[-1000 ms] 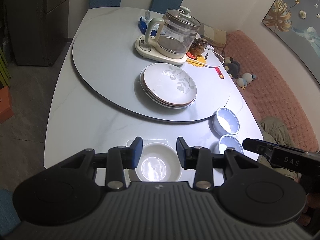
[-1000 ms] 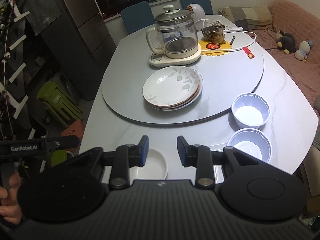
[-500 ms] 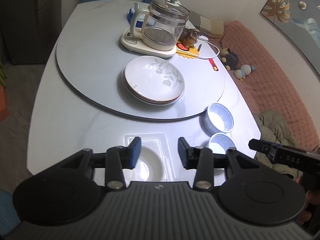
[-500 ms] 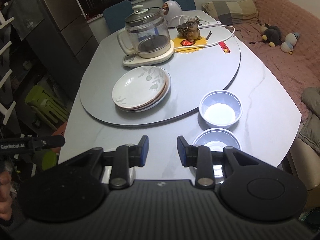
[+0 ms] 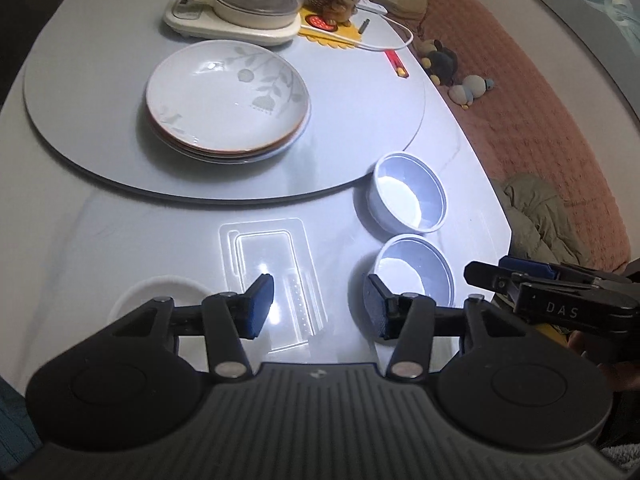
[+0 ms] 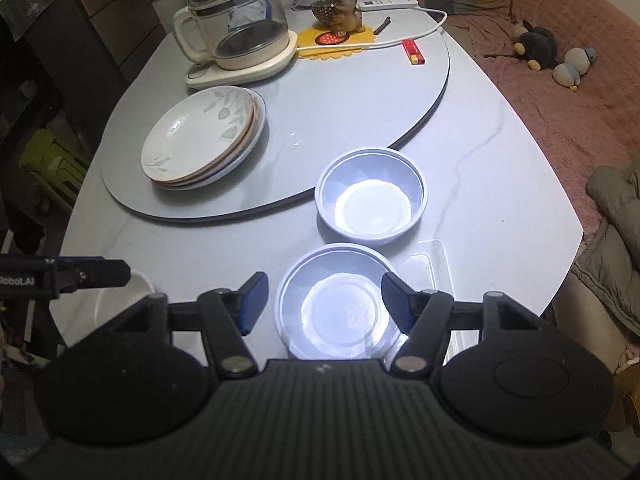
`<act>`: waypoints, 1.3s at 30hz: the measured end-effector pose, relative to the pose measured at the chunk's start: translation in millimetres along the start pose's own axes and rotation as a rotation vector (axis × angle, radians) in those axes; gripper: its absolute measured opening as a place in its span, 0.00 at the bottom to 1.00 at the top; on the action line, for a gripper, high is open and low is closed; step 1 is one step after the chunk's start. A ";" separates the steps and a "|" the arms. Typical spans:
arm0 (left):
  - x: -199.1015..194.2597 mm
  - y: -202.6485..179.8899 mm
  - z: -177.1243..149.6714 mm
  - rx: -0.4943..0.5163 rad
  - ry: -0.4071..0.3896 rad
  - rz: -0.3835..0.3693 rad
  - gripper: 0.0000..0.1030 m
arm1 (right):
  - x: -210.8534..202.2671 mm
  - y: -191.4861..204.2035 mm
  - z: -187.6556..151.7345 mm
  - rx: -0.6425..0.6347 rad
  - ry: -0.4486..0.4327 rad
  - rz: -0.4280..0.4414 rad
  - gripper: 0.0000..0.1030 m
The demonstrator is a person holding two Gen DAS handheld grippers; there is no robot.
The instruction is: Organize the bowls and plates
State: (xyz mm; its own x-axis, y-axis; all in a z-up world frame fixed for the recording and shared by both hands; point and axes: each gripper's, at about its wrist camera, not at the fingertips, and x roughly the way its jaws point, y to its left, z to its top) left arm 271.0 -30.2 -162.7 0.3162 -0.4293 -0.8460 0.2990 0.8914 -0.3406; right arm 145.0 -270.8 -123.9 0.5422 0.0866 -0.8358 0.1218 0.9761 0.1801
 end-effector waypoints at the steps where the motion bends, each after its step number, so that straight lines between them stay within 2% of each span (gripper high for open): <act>1: 8.9 -5.1 2.2 0.001 0.012 -0.008 0.54 | 4.7 -5.4 1.8 0.007 0.007 0.006 0.63; 7: 49.9 -31.9 8.9 0.047 0.062 -0.012 0.54 | 33.6 -30.9 10.4 0.015 0.065 0.046 0.61; 10: 69.8 -38.5 10.2 0.027 0.095 -0.019 0.54 | 46.9 -39.2 12.9 0.021 0.096 0.073 0.61; 12: 80.8 -41.7 9.6 0.011 0.112 -0.018 0.54 | 54.8 -45.5 14.9 0.020 0.117 0.090 0.56; 17: 102.7 -47.5 6.1 -0.053 0.145 -0.004 0.52 | 68.0 -54.9 20.2 -0.005 0.145 0.111 0.51; 19: 110.4 -47.3 5.1 -0.105 0.155 0.007 0.46 | 72.5 -59.4 20.1 -0.019 0.158 0.115 0.46; 23: 123.2 -49.9 1.8 -0.179 0.163 0.018 0.41 | 84.9 -68.7 19.6 -0.030 0.199 0.133 0.39; 31: 137.7 -63.3 -4.4 -0.207 0.182 0.092 0.19 | 100.9 -77.2 19.1 -0.039 0.256 0.178 0.24; 33: 139.5 -65.5 -5.6 -0.211 0.185 0.109 0.16 | 103.0 -77.7 18.5 -0.042 0.269 0.192 0.21; 39: 132.8 -63.5 -2.6 -0.271 0.172 0.125 0.15 | 103.9 -78.9 20.6 -0.033 0.297 0.212 0.20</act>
State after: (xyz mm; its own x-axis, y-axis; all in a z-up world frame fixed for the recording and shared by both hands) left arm 291.6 -143.4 -254.5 0.1718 -0.3042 -0.9370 0.0105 0.9516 -0.3071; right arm 208.8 -343.0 -214.2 0.2869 0.3368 -0.8968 0.0030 0.9358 0.3524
